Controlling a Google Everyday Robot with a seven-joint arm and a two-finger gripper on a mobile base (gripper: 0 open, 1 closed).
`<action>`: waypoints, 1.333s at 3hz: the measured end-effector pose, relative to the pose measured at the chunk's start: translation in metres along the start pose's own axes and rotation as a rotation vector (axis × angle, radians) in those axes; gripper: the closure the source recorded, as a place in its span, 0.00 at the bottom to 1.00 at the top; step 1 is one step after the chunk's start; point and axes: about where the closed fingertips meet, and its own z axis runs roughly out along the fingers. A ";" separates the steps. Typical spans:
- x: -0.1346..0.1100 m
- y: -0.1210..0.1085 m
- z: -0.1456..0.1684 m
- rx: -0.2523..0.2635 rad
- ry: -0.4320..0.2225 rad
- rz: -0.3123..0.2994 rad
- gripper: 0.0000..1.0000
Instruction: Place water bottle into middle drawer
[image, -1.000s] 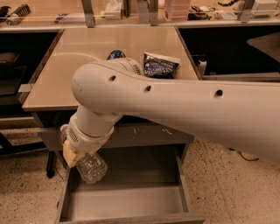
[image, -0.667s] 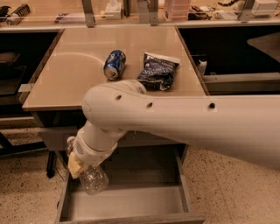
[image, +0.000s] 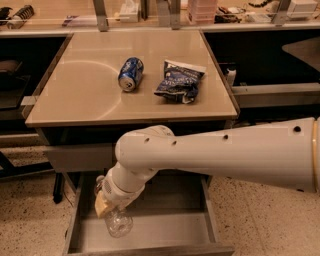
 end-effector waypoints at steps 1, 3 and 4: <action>0.000 0.000 0.000 0.000 0.000 0.000 1.00; 0.011 -0.022 0.032 -0.039 -0.070 0.114 1.00; 0.014 -0.049 0.055 -0.065 -0.158 0.226 1.00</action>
Offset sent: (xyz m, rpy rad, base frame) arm 0.0025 0.0064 -0.0262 0.0641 0.0047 -0.0586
